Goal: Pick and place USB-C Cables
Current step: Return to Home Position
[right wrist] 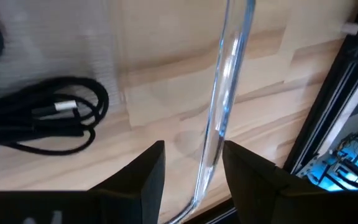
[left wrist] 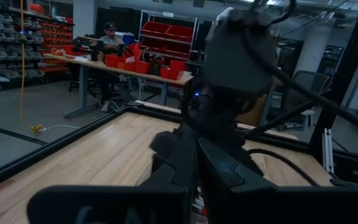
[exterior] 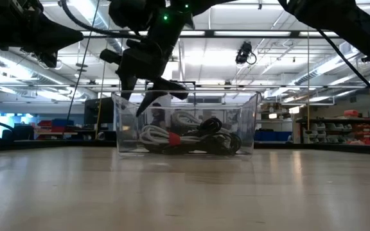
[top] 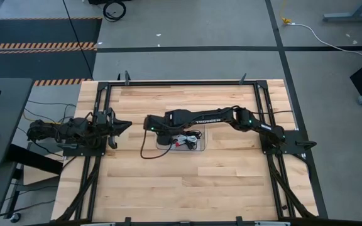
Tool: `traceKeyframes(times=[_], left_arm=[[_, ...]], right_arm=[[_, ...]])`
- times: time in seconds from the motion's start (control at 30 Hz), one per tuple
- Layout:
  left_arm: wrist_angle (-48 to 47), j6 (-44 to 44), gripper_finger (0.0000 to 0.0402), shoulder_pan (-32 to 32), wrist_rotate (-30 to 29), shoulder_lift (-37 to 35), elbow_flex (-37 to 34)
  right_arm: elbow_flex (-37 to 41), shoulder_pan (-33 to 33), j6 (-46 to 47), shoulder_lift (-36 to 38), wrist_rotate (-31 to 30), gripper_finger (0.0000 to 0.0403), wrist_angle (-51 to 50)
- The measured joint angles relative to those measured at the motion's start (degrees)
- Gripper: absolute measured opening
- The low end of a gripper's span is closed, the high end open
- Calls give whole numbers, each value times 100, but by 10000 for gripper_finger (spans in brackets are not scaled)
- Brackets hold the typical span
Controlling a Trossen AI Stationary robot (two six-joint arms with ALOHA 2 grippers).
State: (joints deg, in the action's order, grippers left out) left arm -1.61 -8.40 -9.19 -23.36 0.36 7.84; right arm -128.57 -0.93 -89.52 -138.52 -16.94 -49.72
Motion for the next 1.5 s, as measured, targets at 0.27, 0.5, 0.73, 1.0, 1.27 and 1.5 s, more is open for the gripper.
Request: traceKeyframes(times=[0.27, 0.5, 0.73, 1.0, 1.27, 1.5], left_arm=[[2, -4, 25, 2, 1, 0, 2], [1, -42, 25, 1, 3, 0, 2], [-26, -44, 25, 0, 5, 0, 2], [-39, -46, 25, 0, 3, 0, 2], [-35, -157, 25, 0, 3, 0, 2], [17, -162, 25, 0, 3, 0, 2]], right_arm=[[0, 159, -2, 314, 2, 167, 93], [-1, 216, 235, 544, -55, 167, 39], [-2, 219, 358, 810, -553, 167, -96], [-2, 237, 1556, 1406, -599, 168, -733], [-2, 178, 4279, 1913, -594, 168, -2178], [-2, 57, 6447, 2028, -254, 166, -3598]])
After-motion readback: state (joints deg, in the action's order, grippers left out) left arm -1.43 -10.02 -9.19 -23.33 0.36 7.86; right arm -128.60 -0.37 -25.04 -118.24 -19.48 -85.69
